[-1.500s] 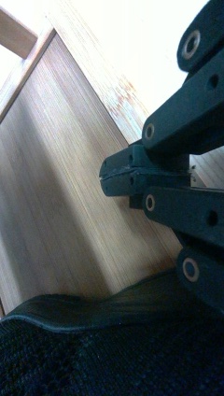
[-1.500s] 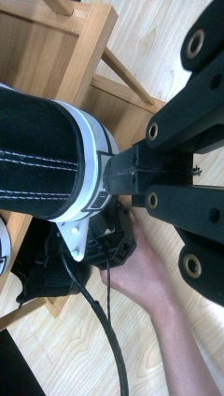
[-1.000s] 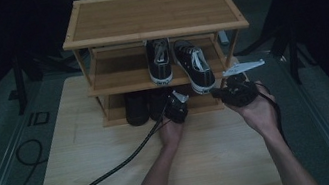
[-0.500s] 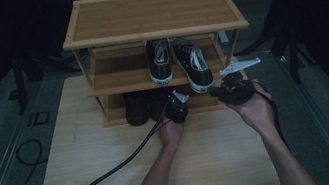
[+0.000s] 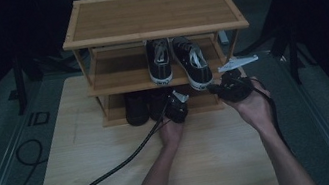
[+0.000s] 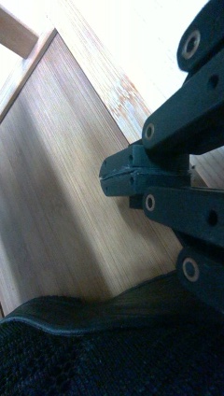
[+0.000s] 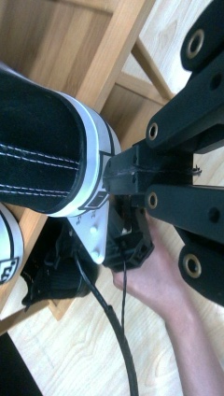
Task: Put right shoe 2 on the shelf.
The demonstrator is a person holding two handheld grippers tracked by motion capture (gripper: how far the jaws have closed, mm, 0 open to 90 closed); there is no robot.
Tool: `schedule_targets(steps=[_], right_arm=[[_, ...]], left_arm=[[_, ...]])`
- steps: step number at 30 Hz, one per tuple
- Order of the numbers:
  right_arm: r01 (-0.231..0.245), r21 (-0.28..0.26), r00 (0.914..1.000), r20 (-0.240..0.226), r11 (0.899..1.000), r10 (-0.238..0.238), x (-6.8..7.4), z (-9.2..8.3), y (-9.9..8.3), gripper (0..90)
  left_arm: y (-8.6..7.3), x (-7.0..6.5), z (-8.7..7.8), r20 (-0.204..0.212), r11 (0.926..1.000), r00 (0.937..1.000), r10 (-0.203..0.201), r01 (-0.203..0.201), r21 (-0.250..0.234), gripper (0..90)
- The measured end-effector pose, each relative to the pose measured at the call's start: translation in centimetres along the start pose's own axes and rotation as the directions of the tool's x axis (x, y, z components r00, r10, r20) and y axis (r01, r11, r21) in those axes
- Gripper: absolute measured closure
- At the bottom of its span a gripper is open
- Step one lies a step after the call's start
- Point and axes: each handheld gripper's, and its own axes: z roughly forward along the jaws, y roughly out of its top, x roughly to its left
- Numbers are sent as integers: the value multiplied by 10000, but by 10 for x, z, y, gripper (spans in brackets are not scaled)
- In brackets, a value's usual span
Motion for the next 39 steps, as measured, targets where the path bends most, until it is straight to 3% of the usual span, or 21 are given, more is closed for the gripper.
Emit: schedule_targets(steps=[17,30,39], right_arm=[[-83,12,9983,575,10000,82,-14,0,1,900],[587,143,9981,-212,9982,-584,11,23,22,900],[774,273,9962,-427,9966,-762,15,32,24,900]], left_arm=[[0,0,0,86,10000,9999,72,-72,2,900],[0,0,0,29,10000,10000,-24,24,-30,900],[0,0,0,24,10000,10000,-24,24,-10,900]])
